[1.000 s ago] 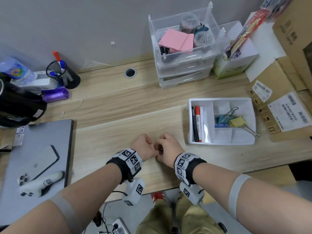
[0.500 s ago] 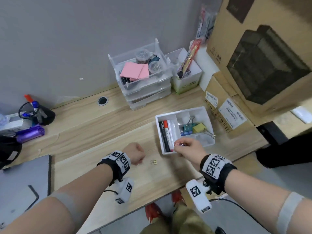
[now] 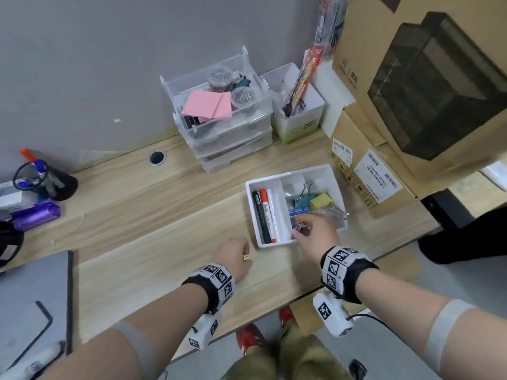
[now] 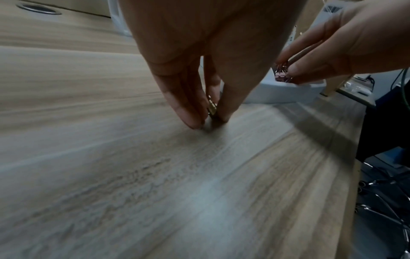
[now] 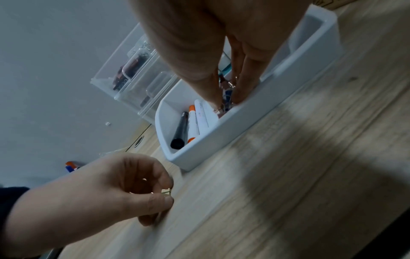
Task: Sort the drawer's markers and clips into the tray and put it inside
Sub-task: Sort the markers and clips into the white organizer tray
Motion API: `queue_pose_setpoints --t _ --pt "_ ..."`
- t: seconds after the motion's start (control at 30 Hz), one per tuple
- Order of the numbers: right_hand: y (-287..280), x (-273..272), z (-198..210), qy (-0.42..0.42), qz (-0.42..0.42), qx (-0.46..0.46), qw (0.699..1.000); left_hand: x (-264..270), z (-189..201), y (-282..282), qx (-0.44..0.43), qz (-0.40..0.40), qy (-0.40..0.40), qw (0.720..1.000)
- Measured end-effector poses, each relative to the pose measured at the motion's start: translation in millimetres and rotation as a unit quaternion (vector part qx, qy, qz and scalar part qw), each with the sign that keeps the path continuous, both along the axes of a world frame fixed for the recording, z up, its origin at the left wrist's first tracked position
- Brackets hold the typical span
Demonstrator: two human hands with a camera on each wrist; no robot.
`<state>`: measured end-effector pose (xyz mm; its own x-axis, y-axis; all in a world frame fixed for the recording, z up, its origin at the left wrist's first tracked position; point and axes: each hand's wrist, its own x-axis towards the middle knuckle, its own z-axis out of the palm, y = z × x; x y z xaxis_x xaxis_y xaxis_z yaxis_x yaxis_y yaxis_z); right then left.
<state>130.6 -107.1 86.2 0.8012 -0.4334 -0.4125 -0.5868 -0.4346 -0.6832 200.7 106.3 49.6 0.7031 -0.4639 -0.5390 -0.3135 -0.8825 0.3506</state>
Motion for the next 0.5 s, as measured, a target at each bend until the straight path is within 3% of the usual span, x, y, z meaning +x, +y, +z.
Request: queue_pose_setpoints --t 0.2,0.3,0.43,0.5 --pt "-1.3 -8.4 4.4 -0.037 0.013 -0.039 0.998 4.7 8.5 4.0 0.028 -0.005 0.035 0.999" --pt "-6.1 -14.2 13.8 -0.080 0.019 -0.068 0.994 -3.1 25.3 -7.9 -0.036 -0.005 0.064 0.997" --pt "-2.9 -25.6 23.0 -0.061 0.079 0.098 0.990 -14.3 57.4 -50.9 -0.199 0.047 0.134 0.970" --pt "-0.7 -27.6 26.2 -0.038 0.056 0.218 0.974 -13.4 66.0 -73.4 -0.252 0.074 0.139 0.955"
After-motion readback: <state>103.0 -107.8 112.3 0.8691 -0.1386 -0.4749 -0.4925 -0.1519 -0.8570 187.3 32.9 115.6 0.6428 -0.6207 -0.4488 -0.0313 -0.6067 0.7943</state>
